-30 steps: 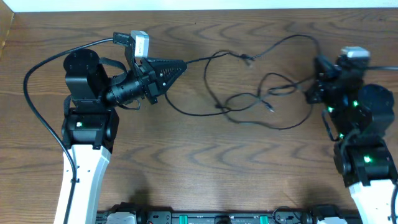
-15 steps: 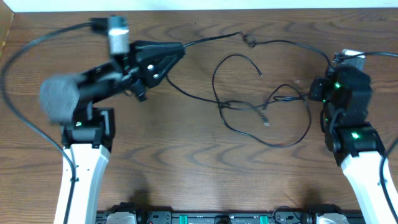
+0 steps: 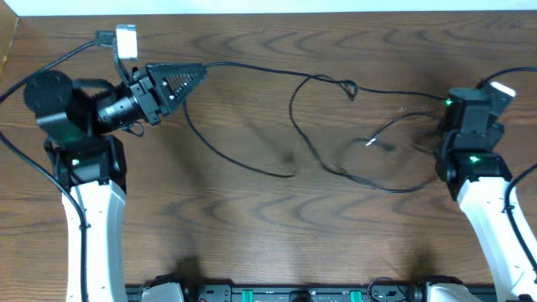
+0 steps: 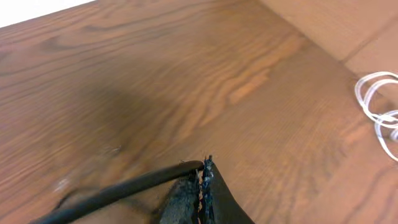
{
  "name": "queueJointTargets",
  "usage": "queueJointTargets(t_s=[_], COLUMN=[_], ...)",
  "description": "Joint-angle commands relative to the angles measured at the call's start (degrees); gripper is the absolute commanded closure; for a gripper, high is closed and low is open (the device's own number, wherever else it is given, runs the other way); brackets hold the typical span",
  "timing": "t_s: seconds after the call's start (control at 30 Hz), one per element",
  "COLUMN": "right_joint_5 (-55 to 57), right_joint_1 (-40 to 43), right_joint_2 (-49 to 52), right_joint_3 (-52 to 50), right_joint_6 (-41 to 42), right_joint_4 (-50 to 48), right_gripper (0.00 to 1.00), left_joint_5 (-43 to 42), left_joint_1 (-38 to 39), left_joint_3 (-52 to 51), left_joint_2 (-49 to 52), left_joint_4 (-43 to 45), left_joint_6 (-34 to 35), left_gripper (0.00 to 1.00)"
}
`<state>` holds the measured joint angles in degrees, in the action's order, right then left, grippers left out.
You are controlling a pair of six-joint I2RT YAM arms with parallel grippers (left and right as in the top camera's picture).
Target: Untangle cables
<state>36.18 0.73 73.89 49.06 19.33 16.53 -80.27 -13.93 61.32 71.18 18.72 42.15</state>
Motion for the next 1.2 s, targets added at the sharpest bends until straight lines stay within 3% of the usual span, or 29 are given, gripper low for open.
queueJointTargets(t_s=[0.0,0.17,0.3,0.43,0.57,0.67,0.8,1.03,1.17], right_joint_5=[3.13,-8.81,-26.95,-59.36,-87.95,-100.69,-95.36,-60.15,-58.62], right_joint_1=[3.32,6.84,7.26,6.78,6.71,6.43,6.45,5.11,3.65], right_joint_2=[-0.15,-0.15,-0.15,-0.59,-1.16,-1.14,-1.14,-0.20,2.62], right_joint_3=[0.66,0.66,0.66,0.74,0.74,0.74,0.72,0.72,0.72], right_joint_6=[3.19,3.30,-1.22,-9.16,-9.31,-9.35,-9.35,-4.98,-2.86], right_joint_4=[-0.02,-0.26,-2.75,-8.55,-15.52,-18.51,-15.47,-0.61,0.87], right_gripper=[0.99,0.99,0.99,0.99,0.99,0.99,0.94,0.73,0.69], left_joint_5=[-1.31,-1.18,-1.20,-1.18,-1.18,-1.16,-1.16,-1.18,-1.20], left_joint_1=[-1.81,-3.72,-3.93,-3.87,-3.56,-2.38,0.15,1.92,1.92], left_joint_3=[0.42,0.39,0.39,-0.39,-1.29,-1.31,-1.33,-1.33,-1.33], left_joint_2=[1.05,3.54,5.27,6.14,6.14,6.14,6.19,6.19,6.19], left_joint_4=[-2.29,-6.05,-9.01,-10.12,-10.49,-12.00,-13.05,-13.16,-13.16], left_joint_6=[-8.83,-11.74,-11.93,-12.17,-12.22,-14.21,-16.31,-16.65,-16.63], left_gripper=[0.92,0.92,0.92,0.92,0.92,0.92,0.92,0.92,0.92])
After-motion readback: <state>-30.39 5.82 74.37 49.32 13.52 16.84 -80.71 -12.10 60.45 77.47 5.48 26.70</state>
